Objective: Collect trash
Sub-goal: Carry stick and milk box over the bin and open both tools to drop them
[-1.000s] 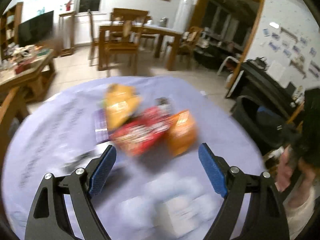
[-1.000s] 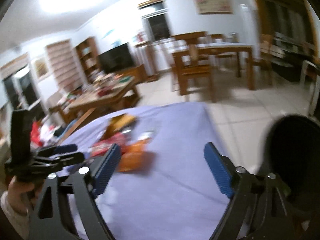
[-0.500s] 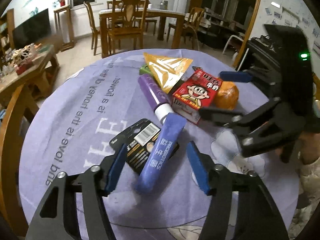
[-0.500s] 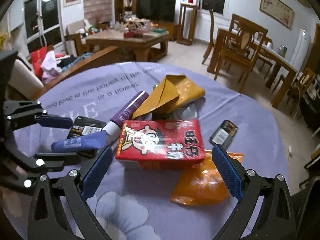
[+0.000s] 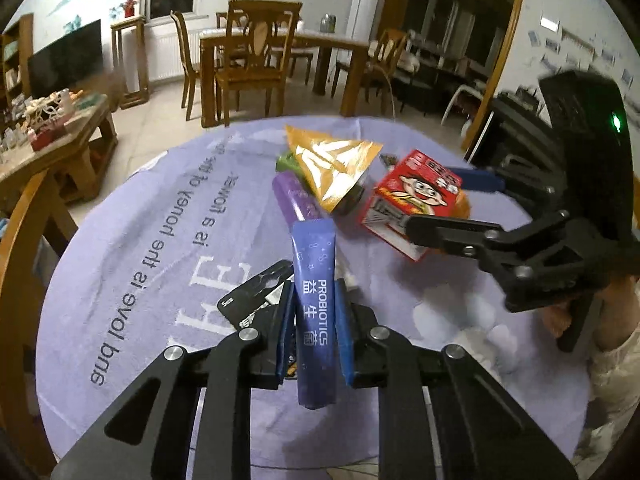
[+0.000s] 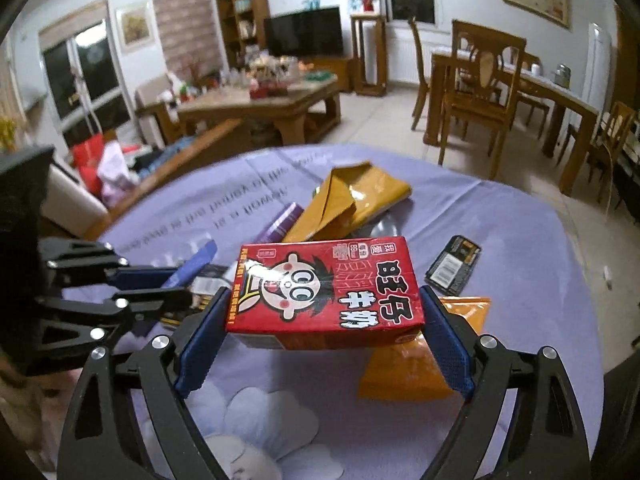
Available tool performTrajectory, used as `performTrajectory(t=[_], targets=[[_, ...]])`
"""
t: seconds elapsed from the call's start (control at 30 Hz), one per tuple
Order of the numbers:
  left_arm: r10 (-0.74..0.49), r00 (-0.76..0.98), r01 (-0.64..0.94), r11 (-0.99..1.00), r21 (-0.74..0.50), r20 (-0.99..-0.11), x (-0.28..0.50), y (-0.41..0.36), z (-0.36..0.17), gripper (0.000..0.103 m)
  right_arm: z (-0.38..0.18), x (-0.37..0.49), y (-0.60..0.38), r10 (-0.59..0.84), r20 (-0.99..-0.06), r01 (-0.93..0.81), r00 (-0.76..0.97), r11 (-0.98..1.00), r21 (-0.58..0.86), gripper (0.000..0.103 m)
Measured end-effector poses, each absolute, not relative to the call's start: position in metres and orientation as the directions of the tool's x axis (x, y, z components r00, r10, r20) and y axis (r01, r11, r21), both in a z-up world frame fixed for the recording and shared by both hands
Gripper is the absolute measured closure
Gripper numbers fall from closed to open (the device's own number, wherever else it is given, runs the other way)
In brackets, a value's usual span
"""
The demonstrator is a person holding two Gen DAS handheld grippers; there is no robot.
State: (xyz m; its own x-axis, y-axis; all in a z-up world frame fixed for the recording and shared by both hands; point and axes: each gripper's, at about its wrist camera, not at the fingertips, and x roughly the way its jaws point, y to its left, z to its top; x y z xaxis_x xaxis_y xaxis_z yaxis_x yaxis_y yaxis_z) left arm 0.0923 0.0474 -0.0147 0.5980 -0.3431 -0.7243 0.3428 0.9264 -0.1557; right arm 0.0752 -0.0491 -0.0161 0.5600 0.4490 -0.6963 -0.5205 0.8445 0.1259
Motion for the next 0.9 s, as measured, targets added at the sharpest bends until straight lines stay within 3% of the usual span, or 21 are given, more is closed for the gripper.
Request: performTrajectory(t=[0.2, 0.6, 0.8, 0.9], targets=[[-0.396, 0.633, 0.364, 0.911, -0.196, -0.665, 0.080, 0.031, 0.009, 0.083, 0.013, 0.043, -0.091, 0.500, -0.597, -0.486, 0.627, 0.850, 0.202, 0.014], [-0.476, 0.633, 0.474, 0.862, -0.181, -0.610, 0.072, -0.069, 0.036, 0.083, 0.035, -0.010, -0.200, 0.428, -0.486, -0.339, 0.762, 0.903, 0.264, 0.014], [-0.557, 0.577, 0.563, 0.801, -0.202, -0.598, 0.071, -0.134, 0.038, 0.083, 0.038, -0.033, -0.262, 0.246, -0.474, -0.173, 0.845, 0.966, 0.194, 0.014], [-0.591, 0.542, 0.605, 0.768, -0.211, -0.598, 0.076, -0.168, 0.036, 0.083, 0.038, -0.045, -0.290, 0.073, -0.454, -0.034, 0.888, 0.995, 0.093, 0.014]])
